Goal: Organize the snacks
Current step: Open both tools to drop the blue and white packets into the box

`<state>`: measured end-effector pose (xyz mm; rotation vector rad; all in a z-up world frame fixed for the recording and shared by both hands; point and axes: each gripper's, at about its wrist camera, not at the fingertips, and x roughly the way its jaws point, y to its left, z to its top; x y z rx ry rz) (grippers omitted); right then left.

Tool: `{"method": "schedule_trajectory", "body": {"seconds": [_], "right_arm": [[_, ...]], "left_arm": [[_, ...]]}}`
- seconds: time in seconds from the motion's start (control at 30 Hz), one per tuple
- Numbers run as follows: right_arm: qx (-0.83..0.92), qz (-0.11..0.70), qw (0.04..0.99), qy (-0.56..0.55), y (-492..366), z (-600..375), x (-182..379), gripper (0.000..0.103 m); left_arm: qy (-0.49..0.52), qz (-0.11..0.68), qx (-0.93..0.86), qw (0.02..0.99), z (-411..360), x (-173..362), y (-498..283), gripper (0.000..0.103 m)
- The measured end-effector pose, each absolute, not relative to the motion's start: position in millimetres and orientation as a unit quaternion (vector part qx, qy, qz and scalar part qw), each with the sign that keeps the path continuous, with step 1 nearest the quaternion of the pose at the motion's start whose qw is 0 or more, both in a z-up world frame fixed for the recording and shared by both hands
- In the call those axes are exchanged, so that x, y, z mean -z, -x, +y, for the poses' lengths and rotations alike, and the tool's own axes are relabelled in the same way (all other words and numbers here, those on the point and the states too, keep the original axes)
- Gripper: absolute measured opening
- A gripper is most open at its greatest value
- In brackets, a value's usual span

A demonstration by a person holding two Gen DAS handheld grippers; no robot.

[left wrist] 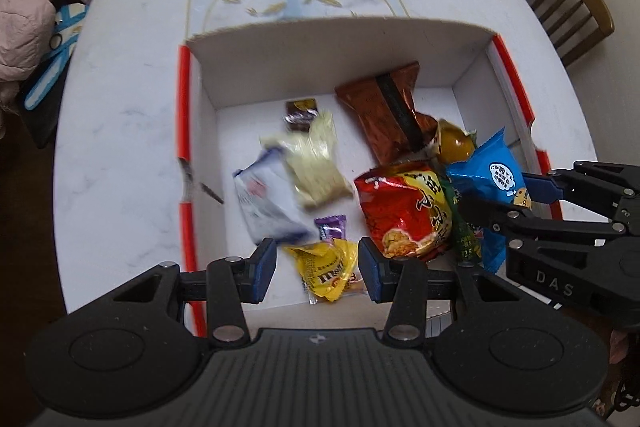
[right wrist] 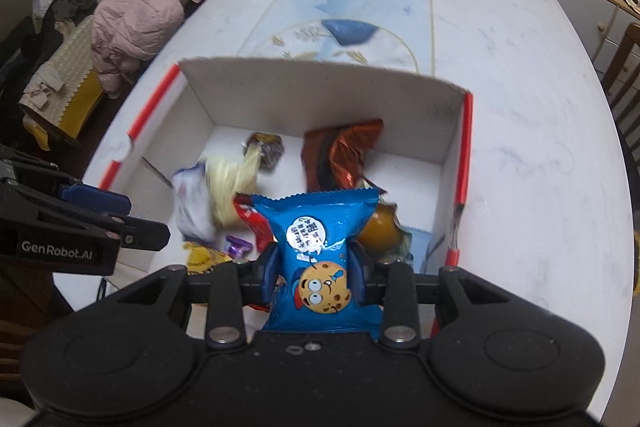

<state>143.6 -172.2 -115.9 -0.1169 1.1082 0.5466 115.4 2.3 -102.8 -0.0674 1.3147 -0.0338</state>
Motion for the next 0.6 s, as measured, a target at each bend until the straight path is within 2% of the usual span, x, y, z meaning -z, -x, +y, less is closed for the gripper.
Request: {"method": "schedule_trajectory", "body": {"seconds": [0.3, 0.6], "right_arm": [[-0.236, 0.528, 0.815, 0.045, -141, -179, 129, 0.035], [-0.225, 0.525, 0.82, 0.039, -138, -182, 129, 0.044]], "left_arm": [[0.031, 0.625, 0.017, 0.78, -3, 129, -112, 0.044], [0.033, 0.609, 0.018, 0.792, -4, 128, -109, 0.044]]}}
